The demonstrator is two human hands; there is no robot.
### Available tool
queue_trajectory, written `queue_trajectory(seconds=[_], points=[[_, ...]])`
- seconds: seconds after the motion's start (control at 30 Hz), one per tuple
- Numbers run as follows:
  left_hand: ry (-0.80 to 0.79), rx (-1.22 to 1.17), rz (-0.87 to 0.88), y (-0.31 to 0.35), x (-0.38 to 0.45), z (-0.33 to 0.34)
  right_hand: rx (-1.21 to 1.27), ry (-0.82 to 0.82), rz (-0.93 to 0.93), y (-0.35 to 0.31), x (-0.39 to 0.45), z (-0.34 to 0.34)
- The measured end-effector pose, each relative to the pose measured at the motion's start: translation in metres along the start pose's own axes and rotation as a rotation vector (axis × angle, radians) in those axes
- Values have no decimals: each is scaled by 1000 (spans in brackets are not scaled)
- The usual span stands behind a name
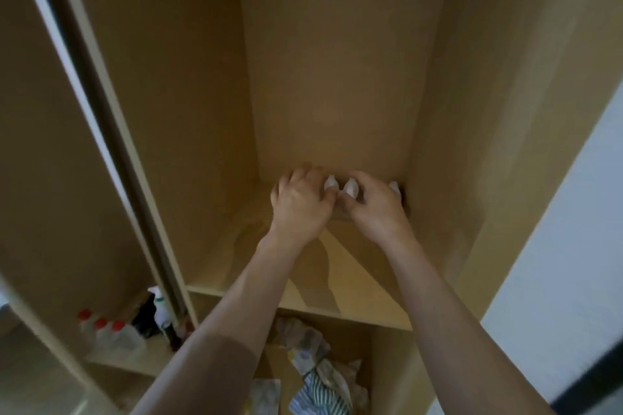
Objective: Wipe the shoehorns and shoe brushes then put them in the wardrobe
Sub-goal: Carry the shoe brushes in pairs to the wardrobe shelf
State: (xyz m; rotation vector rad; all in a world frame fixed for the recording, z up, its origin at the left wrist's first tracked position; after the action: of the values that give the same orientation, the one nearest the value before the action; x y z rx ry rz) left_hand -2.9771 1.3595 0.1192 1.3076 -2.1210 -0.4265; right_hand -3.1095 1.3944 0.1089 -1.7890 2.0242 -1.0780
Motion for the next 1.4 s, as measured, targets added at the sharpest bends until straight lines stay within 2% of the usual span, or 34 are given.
queue_trajectory(seconds=[0.23, 0.43, 0.73, 1.07, 1.4], points=[[57, 43, -65, -21, -65, -38, 79, -99, -81, -32, -39, 26], [164, 66, -168, -64, -119, -91, 135, -190, -147, -91, -60, 69], [355, 182, -380, -177, -233, -215, 237, -353, -319, -241, -120, 182], [492, 299, -663, -305, -390, -364, 304, -532, -506, -420, -224, 320], [657, 360, -879, -397, -508, -460, 377, -750, -710, -558, -308, 435]])
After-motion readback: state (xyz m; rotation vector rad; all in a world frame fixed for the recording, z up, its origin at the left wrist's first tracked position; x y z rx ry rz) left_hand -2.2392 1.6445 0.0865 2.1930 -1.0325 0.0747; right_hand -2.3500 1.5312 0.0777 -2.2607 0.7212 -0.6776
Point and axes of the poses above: each hand's wrist, its own x-axis towards the middle knuckle, its own z-axis out of the palm, y = z × x, the point moved 2 cm from there along x, towards the middle knuckle, and after that the axes turned 5 degrees about -y, right-handed, at the moved point
